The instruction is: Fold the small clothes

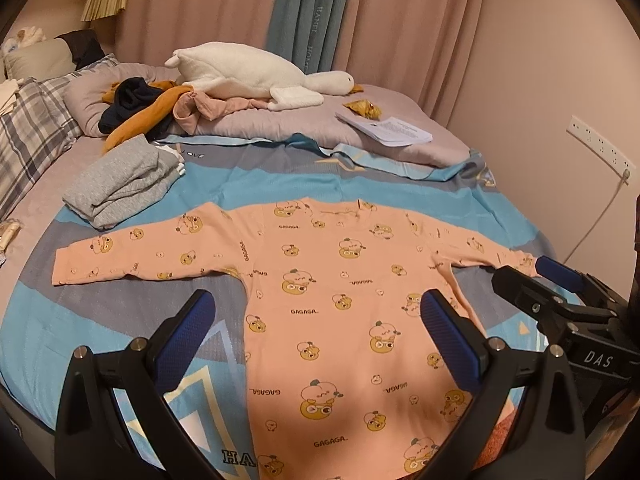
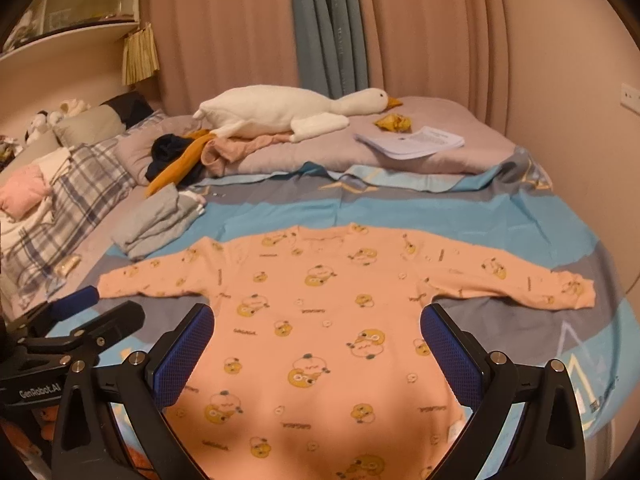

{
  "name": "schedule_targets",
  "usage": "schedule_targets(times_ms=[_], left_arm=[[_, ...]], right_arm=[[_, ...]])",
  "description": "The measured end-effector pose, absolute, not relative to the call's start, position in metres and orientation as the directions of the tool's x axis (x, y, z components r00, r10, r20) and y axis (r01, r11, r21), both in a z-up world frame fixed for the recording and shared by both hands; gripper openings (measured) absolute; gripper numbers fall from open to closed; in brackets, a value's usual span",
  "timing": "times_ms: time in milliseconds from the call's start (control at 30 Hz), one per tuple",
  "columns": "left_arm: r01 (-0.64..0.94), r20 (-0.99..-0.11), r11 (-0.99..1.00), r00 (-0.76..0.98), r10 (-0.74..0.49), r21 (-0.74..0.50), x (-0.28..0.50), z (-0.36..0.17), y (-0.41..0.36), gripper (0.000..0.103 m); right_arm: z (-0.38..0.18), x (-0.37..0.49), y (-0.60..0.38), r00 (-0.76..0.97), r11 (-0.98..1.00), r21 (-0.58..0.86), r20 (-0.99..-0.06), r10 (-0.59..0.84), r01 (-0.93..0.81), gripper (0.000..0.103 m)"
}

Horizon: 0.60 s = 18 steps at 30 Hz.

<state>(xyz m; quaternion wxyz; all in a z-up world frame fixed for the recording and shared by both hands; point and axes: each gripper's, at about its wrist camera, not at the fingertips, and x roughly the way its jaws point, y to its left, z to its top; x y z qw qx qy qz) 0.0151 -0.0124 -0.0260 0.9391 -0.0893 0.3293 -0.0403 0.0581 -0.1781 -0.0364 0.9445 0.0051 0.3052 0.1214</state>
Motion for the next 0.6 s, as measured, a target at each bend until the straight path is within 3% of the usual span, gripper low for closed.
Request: schedule_targets(times_ms=[600], left_arm=[[-0.002,-0.665,0.975,0.732,-0.149,-0.221,0.0189,-0.0338,-0.0072,0.102]], right_arm=[[-0.0419,0.0618,-0.1803,0.739,0.954,0.131,-0.607,0.291,-0.268,0.102]])
